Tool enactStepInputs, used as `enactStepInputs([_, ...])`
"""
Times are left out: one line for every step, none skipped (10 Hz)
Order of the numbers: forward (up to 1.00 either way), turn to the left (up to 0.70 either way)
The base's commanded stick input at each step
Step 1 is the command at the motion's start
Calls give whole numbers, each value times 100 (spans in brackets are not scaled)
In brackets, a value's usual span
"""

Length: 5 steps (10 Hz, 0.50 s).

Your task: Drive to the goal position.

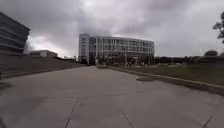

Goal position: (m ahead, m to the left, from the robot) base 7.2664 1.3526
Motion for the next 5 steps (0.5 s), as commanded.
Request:
enactStepInputs([49,6])
enactStepInputs([49,5])
enactStepInputs([49,5])
enactStepInputs([49,0])
enactStepInputs([49,0])
